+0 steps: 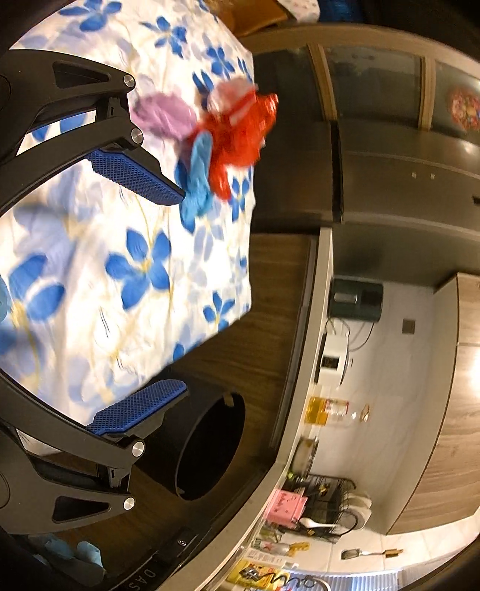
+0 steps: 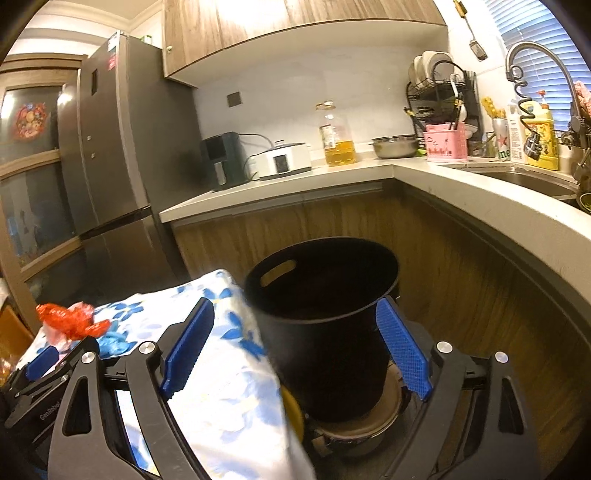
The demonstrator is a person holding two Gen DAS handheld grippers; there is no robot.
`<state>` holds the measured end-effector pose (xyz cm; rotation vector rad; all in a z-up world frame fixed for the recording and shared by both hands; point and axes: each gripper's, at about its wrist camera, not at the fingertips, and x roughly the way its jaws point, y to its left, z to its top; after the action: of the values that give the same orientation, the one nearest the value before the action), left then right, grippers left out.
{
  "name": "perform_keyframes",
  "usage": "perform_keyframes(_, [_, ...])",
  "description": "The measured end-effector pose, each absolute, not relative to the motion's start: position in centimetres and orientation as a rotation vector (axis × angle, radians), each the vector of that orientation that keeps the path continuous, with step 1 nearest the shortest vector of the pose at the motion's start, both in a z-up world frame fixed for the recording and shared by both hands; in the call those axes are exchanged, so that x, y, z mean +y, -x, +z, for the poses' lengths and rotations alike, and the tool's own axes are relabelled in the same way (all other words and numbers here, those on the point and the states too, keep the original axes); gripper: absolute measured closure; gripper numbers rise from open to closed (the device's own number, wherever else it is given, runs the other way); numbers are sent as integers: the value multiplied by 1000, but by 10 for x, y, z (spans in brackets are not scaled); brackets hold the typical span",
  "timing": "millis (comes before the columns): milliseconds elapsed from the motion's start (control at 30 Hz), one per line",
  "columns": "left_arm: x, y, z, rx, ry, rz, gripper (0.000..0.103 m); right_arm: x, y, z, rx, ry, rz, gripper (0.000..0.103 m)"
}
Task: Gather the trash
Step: 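Move both open tools back from the bin to the table, then lower the open left tool onto the purple glove, then close the left tool on the purple glove while the right tool grasps the red plastic bag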
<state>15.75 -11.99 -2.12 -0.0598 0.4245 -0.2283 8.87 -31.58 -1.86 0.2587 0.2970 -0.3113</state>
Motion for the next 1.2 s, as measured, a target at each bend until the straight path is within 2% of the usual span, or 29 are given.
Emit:
perform_keyframes(433, [-27, -152, -35, 429, 111, -5, 9, -243, -101, -25, 306, -219, -151, 16])
perform_keyframes(900, [26, -215, -67, 484, 83, 145, 11, -192, -151, -42, 350, -181, 8, 16])
perform_keyframes(1100, [30, -242, -81, 583, 94, 105, 31, -174, -175, -45, 364, -166, 49, 16])
perform_keyframes(1167, [33, -248, -88, 623, 113, 85, 50, -167, -183, -47, 371, -164, 66, 16])
perform_keyframes(1200, [36, -251, -92, 648, 126, 76, 55, -165, -186, -47, 374, -162, 71, 17])
